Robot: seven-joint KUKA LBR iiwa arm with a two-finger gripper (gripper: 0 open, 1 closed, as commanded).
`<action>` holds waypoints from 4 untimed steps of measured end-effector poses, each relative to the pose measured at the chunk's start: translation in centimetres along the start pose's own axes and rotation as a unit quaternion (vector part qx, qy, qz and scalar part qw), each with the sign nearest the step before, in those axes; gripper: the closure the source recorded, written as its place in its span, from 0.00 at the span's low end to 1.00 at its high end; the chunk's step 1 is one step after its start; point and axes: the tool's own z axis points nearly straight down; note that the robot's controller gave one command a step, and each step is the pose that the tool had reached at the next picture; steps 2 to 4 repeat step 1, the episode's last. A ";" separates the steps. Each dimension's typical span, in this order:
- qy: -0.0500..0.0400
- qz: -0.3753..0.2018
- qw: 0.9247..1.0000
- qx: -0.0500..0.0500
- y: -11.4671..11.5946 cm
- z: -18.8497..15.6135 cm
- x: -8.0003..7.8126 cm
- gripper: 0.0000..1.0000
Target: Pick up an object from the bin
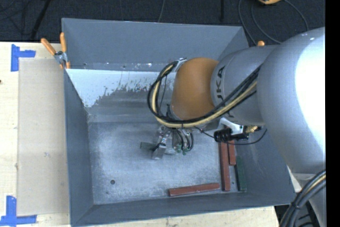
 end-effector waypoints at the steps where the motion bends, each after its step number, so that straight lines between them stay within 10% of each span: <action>1: 0.001 0.000 1.000 0.000 0.0 -1.7 0.1 1.00; 4: 0.001 0.000 1.000 0.000 0.0 -1.7 0.1 1.00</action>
Offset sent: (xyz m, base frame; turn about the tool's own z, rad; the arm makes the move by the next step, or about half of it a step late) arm 0.0000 0.0001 0.0623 0.0000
